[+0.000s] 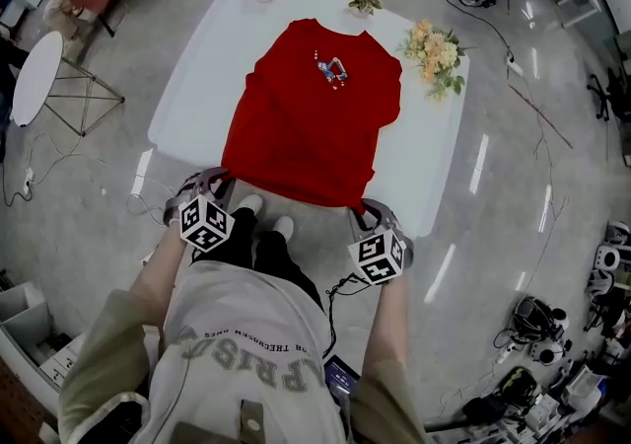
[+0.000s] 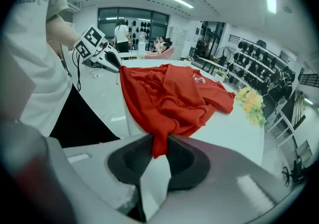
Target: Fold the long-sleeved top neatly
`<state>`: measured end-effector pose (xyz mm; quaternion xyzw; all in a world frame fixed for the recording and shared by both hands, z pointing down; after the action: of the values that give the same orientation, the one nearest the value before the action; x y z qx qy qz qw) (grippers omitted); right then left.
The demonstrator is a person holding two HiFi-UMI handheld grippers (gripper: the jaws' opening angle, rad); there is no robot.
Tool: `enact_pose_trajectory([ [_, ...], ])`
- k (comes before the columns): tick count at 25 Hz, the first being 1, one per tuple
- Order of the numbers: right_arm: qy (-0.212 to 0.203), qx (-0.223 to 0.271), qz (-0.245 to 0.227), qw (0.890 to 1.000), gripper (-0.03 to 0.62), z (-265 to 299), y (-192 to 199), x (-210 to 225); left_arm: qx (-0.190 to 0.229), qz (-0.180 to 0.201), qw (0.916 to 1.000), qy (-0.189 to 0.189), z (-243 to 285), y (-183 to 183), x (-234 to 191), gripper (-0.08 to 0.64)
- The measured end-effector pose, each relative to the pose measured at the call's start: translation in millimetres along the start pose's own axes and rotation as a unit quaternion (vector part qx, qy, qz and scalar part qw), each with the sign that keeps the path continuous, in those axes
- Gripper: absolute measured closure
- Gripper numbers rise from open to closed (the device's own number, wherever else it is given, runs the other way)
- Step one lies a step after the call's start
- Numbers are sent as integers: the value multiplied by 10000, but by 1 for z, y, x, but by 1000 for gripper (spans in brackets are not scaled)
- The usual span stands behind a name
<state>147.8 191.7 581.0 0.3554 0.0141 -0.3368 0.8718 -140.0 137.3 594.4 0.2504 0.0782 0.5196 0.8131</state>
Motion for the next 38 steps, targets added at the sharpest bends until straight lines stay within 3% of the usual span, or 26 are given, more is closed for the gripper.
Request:
enact_pose_trajectory([
  [6,-180,338,-1,9993,532,-43,-9,-11,157,265,9989,362,-40,2,15,531],
  [12,-815,59,330,9961,535,-71,5,-42,116,68,9961,877,-73,17,37,531],
  [16,-870,215,1053,9904,534,-86,-25,-12,503,-144,9953,821,-92,-16,5,531],
  [21,-663,238,1785,9814,534,-73,-60,41,796,-46,9946,671,-79,-69,-66,531],
  [26,-283,-237,2206,9747,535,-19,-77,99,578,36,9960,682,-21,-111,-130,531],
  [29,-137,-583,2349,9702,534,16,-86,128,299,-151,9966,758,15,-127,-163,531],
  [34,149,-1426,1962,9700,534,67,-84,152,-181,-591,9932,984,66,-130,-193,528],
  [38,448,-1956,1712,9646,534,101,-70,160,-281,-985,9901,959,93,-127,-202,509],
])
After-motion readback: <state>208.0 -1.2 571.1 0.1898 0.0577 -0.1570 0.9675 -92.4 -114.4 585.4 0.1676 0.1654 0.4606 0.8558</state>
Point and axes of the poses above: the fingertips, and each gripper's own axes: z forward along the fingers, x to its right, y out of its underside, the point moved 2 cm from there along -z, backward along the fingers, and after that the axes turned 11 degrees about y, right-handed, at the moved point
